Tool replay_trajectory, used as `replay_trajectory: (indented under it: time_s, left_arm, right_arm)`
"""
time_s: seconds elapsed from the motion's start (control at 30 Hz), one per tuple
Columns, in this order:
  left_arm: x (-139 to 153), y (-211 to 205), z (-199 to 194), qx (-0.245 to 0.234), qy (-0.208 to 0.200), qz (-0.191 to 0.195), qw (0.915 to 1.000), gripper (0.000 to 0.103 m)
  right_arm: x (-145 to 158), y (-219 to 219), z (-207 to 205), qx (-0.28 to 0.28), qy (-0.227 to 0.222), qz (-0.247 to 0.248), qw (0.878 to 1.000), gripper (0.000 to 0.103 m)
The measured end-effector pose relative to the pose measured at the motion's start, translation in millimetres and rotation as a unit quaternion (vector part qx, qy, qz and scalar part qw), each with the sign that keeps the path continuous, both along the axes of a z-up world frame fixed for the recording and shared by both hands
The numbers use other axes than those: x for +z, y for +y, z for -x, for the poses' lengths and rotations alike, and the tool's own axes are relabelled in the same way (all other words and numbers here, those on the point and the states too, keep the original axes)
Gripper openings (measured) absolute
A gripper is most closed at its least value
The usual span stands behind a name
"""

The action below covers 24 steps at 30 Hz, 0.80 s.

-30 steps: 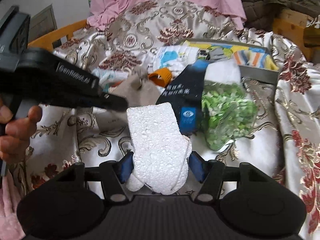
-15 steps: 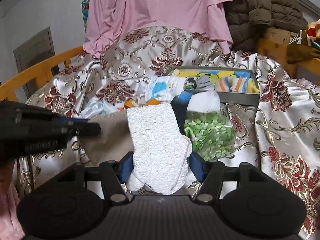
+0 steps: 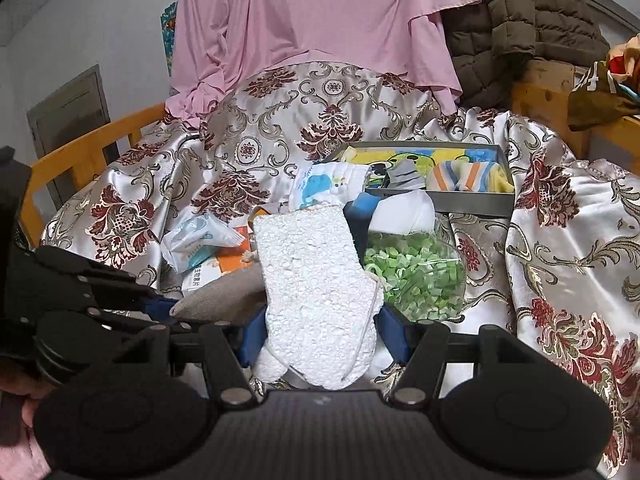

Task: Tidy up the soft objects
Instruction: 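Carry the pouch into the tray and open the left tool while the right tool releases the sock there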

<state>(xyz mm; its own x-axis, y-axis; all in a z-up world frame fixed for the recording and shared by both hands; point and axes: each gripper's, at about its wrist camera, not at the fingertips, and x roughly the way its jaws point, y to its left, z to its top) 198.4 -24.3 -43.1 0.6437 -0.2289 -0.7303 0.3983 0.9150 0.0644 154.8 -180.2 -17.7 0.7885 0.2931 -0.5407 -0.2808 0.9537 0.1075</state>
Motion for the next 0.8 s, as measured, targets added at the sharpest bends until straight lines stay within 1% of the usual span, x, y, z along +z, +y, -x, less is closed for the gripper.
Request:
replay_trajectory:
  time_s: [0.13,0.2,0.23,0.27,0.43,0.53,0.63,0.8]
  left_arm:
    - [-9,-2,-9,0.008,0.015,-0.005,0.9998,0.020]
    - [-9,-1,-10,0.014,0.015,-0.008,0.9997,0.011]
    - [-8,0,-9,0.017,0.012,-0.008,0.9998,0.008]
    - [-6,0,-8,0.017,0.007,-0.005,0.9998,0.007]
    - [9,3,3,0.016,-0.030,0.020,0.9992,0.005]
    - [21,7,11,0.019,-0.060,0.043,0.9971,0.005]
    - [33,11,16,0.025,-0.091,0.071,0.9930,0.005]
    - [46,14,22,0.035,-0.138,0.104,0.9843,0.005]
  right_arm:
    - [-1,0,-1,0.000,0.001,0.002,1.000,0.064]
    - [-1,0,-1,0.000,0.000,0.001,1.000,0.064]
    - [-1,0,-2,0.000,0.000,0.001,1.000,0.064]
    - [-1,0,-2,-0.001,0.000,0.001,1.000,0.064]
    - [-1,-2,-1,-0.004,-0.007,0.001,1.000,0.064]
    - [2,-4,0,-0.007,-0.017,-0.002,1.000,0.064]
    - [6,-7,0,-0.011,-0.027,-0.004,1.000,0.064]
    - [18,-13,-5,-0.014,-0.045,-0.009,0.999,0.064]
